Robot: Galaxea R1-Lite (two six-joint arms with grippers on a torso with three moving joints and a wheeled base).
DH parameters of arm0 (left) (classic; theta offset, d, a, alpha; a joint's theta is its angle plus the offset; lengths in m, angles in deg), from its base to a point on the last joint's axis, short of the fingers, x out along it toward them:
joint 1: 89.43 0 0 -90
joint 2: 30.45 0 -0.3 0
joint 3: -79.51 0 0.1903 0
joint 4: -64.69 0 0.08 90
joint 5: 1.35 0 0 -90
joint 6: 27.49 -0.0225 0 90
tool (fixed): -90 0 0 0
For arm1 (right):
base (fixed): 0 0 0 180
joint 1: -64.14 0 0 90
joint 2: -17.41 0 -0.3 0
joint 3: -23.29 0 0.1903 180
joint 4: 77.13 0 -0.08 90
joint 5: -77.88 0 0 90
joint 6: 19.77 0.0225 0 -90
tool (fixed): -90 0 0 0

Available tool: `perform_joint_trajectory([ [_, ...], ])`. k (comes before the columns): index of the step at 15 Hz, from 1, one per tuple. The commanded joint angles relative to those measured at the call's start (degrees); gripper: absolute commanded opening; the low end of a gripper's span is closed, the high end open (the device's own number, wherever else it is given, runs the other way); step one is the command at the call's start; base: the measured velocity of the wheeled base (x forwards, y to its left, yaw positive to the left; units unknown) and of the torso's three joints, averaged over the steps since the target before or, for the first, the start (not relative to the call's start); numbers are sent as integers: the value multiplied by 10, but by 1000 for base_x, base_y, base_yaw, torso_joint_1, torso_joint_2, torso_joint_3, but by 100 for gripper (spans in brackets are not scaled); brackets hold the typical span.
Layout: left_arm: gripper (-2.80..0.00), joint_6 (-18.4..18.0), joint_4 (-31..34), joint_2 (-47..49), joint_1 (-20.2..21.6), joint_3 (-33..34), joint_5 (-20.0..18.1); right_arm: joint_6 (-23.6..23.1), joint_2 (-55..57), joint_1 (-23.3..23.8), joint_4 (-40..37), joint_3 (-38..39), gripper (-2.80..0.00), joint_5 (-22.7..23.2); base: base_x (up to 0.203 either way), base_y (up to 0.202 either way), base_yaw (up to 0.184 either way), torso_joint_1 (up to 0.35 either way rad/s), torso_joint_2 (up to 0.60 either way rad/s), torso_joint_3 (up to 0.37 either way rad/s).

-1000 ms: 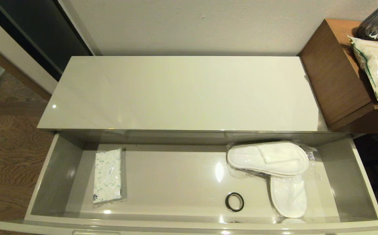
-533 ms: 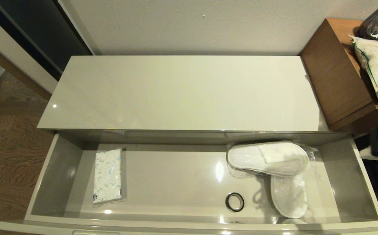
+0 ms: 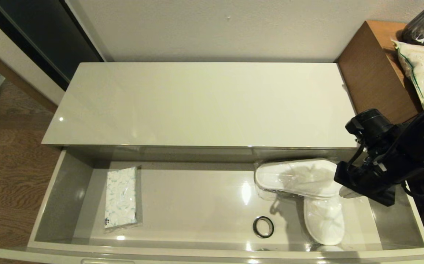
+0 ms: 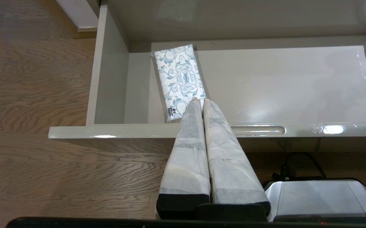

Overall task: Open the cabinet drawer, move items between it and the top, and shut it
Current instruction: Take out the disposable slippers from the drawer

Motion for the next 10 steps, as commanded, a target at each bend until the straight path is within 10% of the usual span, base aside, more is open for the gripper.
perform_joint_trajectory([
  [1, -280, -1, 0, 1, 0, 0, 0, 27, 32, -5, 36, 20, -280, -17, 0, 0, 0, 0, 0, 0],
  [2, -280, 0, 0, 1, 0, 1, 0, 32, 38, -14, 58, 28, -280, -34, 0, 0, 0, 0, 0, 0],
  [3, -280, -1, 0, 1, 0, 1, 0, 42, 51, -15, 88, 32, 0, -60, 0, 0, 0, 0, 0, 0],
  [10, -280, 0, 0, 1, 0, 0, 0, 64, 81, -17, 221, 67, 0, -135, 0, 0, 0, 0, 0, 0],
])
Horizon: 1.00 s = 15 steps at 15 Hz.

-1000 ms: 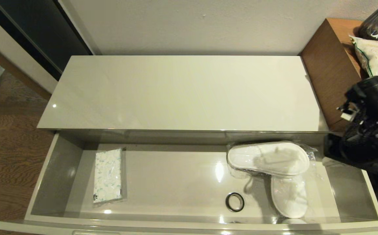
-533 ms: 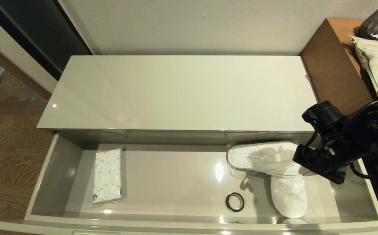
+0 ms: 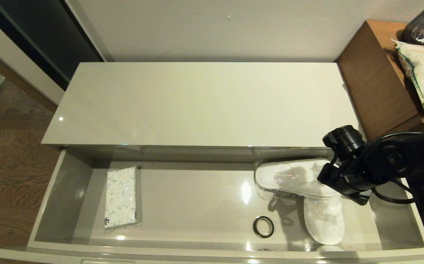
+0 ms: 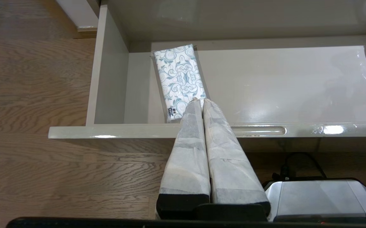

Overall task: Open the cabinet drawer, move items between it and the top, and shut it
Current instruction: Take out the disposable slippers from the drawer

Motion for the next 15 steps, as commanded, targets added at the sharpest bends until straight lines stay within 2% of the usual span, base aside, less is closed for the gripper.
perform_joint_trajectory([
  [1, -280, 0, 0, 1, 0, 1, 0, 3, 3, 1, 25, 2, 0, -7, 0, 0, 0, 0, 0, 0],
  [9, -280, 0, 0, 1, 0, 1, 0, -8, 69, 1, 147, 11, 0, -16, 0, 0, 0, 0, 0, 0],
  [11, -280, 0, 0, 1, 0, 0, 0, -38, 94, 9, 207, 16, 0, -21, 0, 0, 0, 0, 0, 0],
  [13, -280, 0, 0, 1, 0, 1, 0, -95, 113, 22, 277, 28, 0, -23, 0, 0, 0, 0, 0, 0],
  [15, -280, -1, 0, 1, 0, 0, 0, -131, 138, 34, 330, 30, 0, -24, 0, 0, 0, 0, 0, 0],
])
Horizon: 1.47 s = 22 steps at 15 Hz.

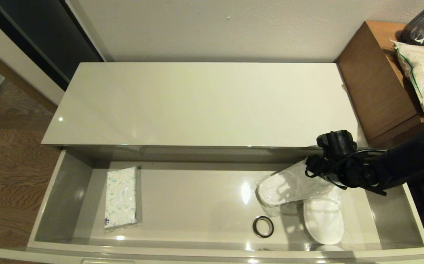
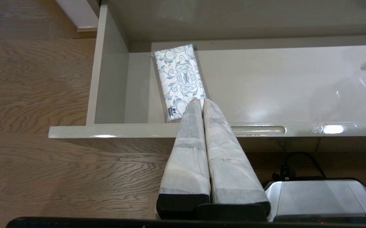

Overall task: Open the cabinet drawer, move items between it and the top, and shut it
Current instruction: Take out the disposable slippers from the drawer

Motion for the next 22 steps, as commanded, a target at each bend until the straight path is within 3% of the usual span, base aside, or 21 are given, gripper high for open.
perform_joint_trajectory([
  [1, -280, 0, 0, 1, 0, 0, 0, -23, 42, 12, 37, 4, 0, 1, 0, 0, 0, 0, 0, 0],
  [4, -280, 0, 0, 1, 0, 0, 0, -26, 55, 13, 41, 5, 0, 1, 0, 0, 0, 0, 0, 0],
  [5, -280, 0, 0, 1, 0, 0, 0, -28, 52, 13, 41, 5, -280, 0, 0, 0, 0, 0, 0, 0],
  [14, -280, 0, 0, 1, 0, 0, 0, -28, -36, 13, 22, 11, -280, 2, 0, 0, 0, 0, 0, 0],
  [22, -280, 0, 0, 1, 0, 1, 0, -27, -171, 12, -111, -16, -280, 12, 0, 0, 0, 0, 0, 0],
])
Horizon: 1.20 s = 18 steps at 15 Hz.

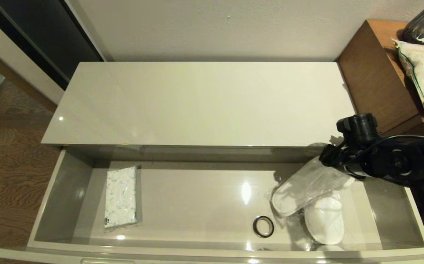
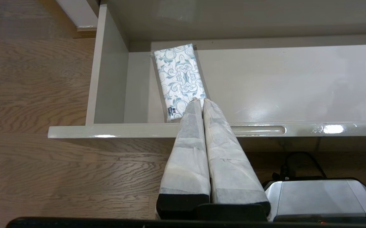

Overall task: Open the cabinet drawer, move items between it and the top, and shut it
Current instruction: Take out the disposable slippers from the drawer

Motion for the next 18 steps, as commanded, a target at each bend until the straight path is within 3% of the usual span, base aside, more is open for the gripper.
perform_joint_trajectory([
  [1, -280, 0, 0, 1, 1, 0, 0, 3, -77, -4, -51, -19, -280, 3, 0, 0, 0, 0, 0, 0],
  [7, -280, 0, 0, 1, 0, 0, 0, 4, -170, -28, -149, -7, -280, 16, 0, 0, 0, 0, 0, 0],
  [12, -280, 0, 0, 1, 0, 1, 0, 7, -132, -28, -164, 59, -280, 15, 0, 0, 0, 0, 0, 0],
  [13, -280, 0, 0, 1, 0, 1, 0, 11, -113, -28, -153, 77, 0, 7, 0, 0, 0, 0, 0, 0],
  [18, -280, -1, 0, 1, 0, 1, 0, 16, -68, -14, -9, 156, 0, 2, 0, 0, 0, 0, 0, 0],
])
